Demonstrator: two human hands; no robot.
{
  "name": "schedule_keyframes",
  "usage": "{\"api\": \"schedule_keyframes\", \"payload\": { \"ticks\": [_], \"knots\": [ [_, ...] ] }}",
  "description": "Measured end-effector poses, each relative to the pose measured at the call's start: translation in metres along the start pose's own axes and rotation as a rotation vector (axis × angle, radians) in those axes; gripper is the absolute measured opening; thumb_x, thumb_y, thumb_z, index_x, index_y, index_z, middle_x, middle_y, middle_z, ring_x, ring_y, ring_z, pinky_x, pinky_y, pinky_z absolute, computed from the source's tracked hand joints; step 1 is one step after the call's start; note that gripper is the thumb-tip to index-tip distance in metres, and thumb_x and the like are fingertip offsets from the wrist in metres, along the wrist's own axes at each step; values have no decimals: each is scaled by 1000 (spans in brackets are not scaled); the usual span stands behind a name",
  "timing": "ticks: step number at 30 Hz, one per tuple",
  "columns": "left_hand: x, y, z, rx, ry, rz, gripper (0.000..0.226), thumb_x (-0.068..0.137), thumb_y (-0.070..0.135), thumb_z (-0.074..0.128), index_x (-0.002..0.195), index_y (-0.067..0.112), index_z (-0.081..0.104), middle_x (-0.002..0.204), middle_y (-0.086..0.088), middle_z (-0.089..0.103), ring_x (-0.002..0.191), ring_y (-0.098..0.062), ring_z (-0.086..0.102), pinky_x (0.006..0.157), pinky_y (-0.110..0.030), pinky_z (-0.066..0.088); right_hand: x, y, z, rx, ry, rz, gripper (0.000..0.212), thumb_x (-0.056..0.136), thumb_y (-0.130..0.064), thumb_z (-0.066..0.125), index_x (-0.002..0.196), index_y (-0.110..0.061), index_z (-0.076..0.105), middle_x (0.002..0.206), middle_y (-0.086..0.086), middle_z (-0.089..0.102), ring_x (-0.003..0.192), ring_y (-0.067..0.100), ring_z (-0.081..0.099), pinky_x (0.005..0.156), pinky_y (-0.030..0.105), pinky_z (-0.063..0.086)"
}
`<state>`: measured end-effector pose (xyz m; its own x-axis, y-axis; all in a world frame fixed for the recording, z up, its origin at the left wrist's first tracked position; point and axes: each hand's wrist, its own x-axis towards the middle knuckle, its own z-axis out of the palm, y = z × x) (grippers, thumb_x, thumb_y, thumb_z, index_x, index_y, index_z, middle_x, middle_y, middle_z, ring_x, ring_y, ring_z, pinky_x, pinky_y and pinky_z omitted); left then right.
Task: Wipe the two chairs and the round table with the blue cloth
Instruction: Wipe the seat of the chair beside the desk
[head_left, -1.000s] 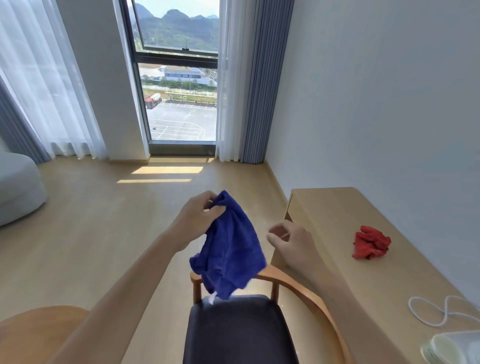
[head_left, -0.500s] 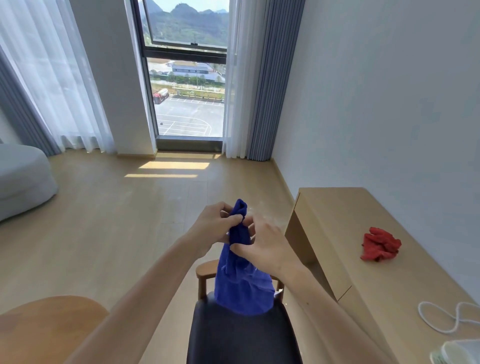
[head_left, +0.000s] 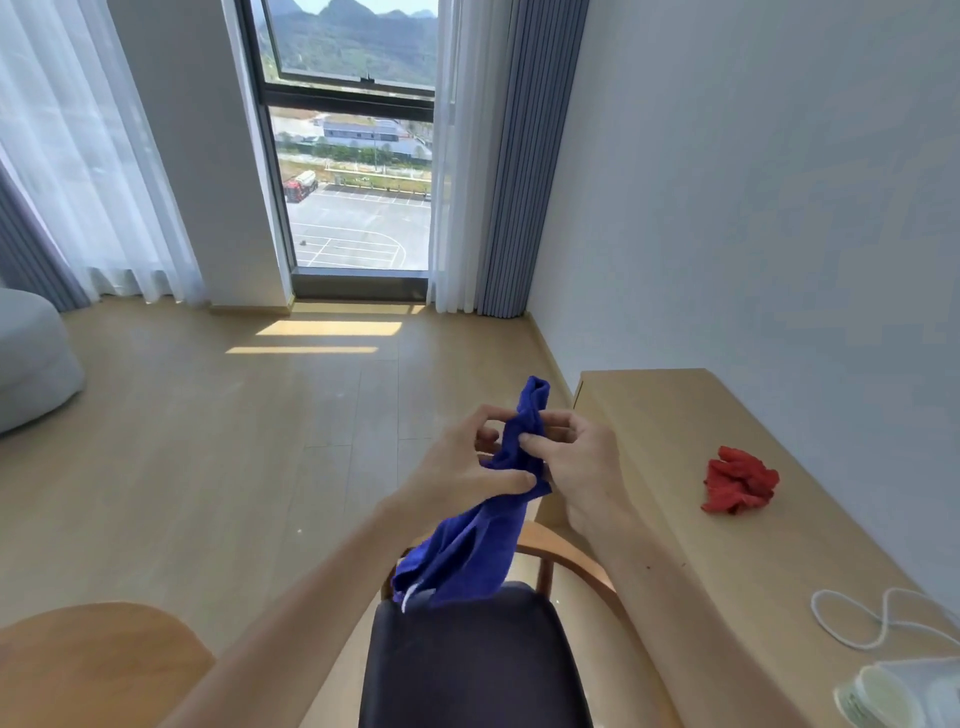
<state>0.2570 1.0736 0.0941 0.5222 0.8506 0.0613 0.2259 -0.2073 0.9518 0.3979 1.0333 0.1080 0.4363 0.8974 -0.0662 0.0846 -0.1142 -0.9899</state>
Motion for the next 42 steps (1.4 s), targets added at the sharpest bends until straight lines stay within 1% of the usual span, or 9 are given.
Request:
{"api": "schedule_keyframes", "payload": {
  "ticks": [2, 6, 10, 16, 20, 23, 31, 35, 42],
  "knots": [
    [0, -3, 2, 183, 52, 87, 54, 75, 18, 78, 112, 47, 50, 90, 6, 63, 85, -3, 62, 78, -18, 53, 1, 3, 0, 40, 1, 17, 22, 80, -3, 73, 91, -21, 67, 91, 2, 73, 88, 21, 71, 82, 45, 58],
    [-2, -4, -9, 136, 32, 79, 53, 84, 6, 69, 125, 37, 53, 89, 10, 67, 84, -2, 64, 78, -21, 55, 3, 7, -5, 110, -97, 49, 25, 81, -3, 73, 103, -15, 68, 95, 5, 74, 92, 23, 71, 84, 42, 58],
    [-3, -2, -32, 175, 122, 26, 41, 88, 4, 65, 121, 27, 59, 91, 6, 68, 89, -11, 66, 80, -30, 57, 6, 8, -14, 79, -193, 42, 28, 83, 3, 68, 98, -21, 70, 89, 0, 75, 85, 18, 72, 71, 31, 58],
    [-1, -7, -110, 507, 369, -8, 22, 86, 1, 64, 99, 18, 69, 91, 0, 68, 86, -15, 61, 67, -18, 43, 28, -5, -80, -265, 73, -77, 29, 82, 11, 59, 85, -15, 71, 75, -8, 69, 70, 5, 63, 57, 14, 47],
    [7, -2, -122, 557, 331, 8, 24, 86, 2, 63, 91, 24, 71, 87, 5, 68, 83, -12, 60, 66, -21, 42, 36, -14, -94, -610, 63, -214, 22, 86, 1, 60, 86, -19, 71, 81, -7, 68, 77, 8, 61, 69, 23, 46],
    [9, 1, -127, 604, 307, 41, 26, 88, 2, 60, 92, 25, 72, 86, 7, 67, 79, -5, 56, 64, -18, 39, 38, -18, -98, -701, 59, -293, 17, 89, -5, 60, 90, -19, 70, 81, -7, 65, 74, 3, 57, 65, 20, 43],
    [9, 3, -133, 675, 289, 87, 22, 94, 5, 55, 99, 18, 72, 87, 7, 63, 83, -12, 54, 68, -23, 37, 41, -22, -102, -745, 56, -358, 15, 92, -9, 57, 95, -15, 70, 84, 1, 68, 80, 17, 60, 69, 26, 44],
    [7, 4, -135, 662, 297, 87, 21, 93, 6, 56, 96, 20, 72, 86, 8, 63, 76, -2, 53, 65, -14, 35, 39, -21, -104, -752, 43, -392, 16, 93, -10, 56, 95, -16, 71, 82, -4, 66, 78, 12, 58, 63, 14, 38],
    [3, 3, -137, 679, 285, 61, 15, 93, 11, 58, 91, 20, 70, 79, 10, 61, 73, -3, 52, 62, -16, 35, 39, -16, -107, -782, 52, -399, 15, 94, -13, 56, 95, -16, 71, 79, -7, 64, 71, 0, 54, 61, 12, 36]
  ]
}}
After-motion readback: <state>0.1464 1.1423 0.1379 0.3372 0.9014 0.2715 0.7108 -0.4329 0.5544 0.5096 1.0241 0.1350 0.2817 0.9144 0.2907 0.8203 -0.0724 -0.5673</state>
